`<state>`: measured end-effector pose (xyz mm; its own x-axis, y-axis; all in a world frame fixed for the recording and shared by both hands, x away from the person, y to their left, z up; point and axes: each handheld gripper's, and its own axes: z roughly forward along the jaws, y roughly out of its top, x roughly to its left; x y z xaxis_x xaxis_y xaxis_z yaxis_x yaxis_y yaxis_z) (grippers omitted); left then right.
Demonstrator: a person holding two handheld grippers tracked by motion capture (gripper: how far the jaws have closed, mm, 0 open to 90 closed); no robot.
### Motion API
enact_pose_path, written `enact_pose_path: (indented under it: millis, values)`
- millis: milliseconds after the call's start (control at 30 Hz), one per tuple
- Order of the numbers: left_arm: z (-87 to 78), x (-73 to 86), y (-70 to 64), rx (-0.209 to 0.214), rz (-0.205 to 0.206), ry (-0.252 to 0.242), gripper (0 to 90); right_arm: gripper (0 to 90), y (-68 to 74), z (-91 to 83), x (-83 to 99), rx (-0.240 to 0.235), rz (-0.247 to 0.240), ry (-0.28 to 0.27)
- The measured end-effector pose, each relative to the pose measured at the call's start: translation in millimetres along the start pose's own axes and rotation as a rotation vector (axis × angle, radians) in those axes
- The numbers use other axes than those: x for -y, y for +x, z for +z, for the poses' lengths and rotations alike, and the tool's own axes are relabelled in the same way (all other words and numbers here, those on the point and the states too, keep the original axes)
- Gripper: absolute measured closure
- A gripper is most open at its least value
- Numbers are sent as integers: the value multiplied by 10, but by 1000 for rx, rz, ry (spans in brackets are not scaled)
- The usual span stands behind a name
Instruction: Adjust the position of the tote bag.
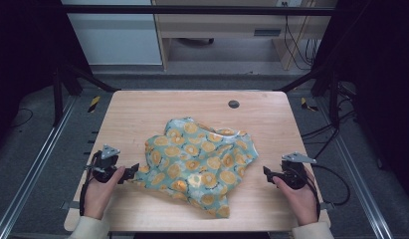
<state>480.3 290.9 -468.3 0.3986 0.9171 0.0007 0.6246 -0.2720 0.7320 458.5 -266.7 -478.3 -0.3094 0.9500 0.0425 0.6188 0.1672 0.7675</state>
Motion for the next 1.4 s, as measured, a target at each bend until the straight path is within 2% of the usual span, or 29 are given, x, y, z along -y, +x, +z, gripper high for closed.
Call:
enact_pose_path:
  millis: [100,267,333,400,533,600,700,800,900,1000,1100,1200,1400]
  values:
    - [2,4,1,0,7,4,96,236,-7,16,10,-6,13,17]
    - [-19,-20,-64,29,23,-4,95,262,-10,23,6,-18,24,28]
    - [-39,-40,-88,45,18,-25,96,271,4,13,-2,-30,33,27]
    - [-73,-76,-103,42,29,-36,97,288,10,3,-24,-36,36,16]
    - [-124,-223,-114,53,55,-56,96,317,8,5,-127,-70,39,-4]
    - [-103,-321,-111,57,60,-58,93,331,15,11,-226,-77,43,-9]
    - [-42,-497,-104,45,88,-47,93,356,24,46,-403,-111,47,-15]
    - [28,-694,-105,33,122,-32,93,361,43,139,-596,-132,49,-9]
    - [108,-877,-126,37,138,-21,93,353,57,288,-764,-136,50,9]
    - [191,-976,-160,38,155,-1,91,345,46,466,-874,-131,56,41]
    - [267,-1030,-199,18,174,13,91,334,24,641,-902,-141,81,74]
    - [321,-1042,-226,27,176,26,90,308,24,779,-877,-163,90,120]
    - [363,-1018,-267,42,181,35,90,276,24,882,-823,-175,99,158]
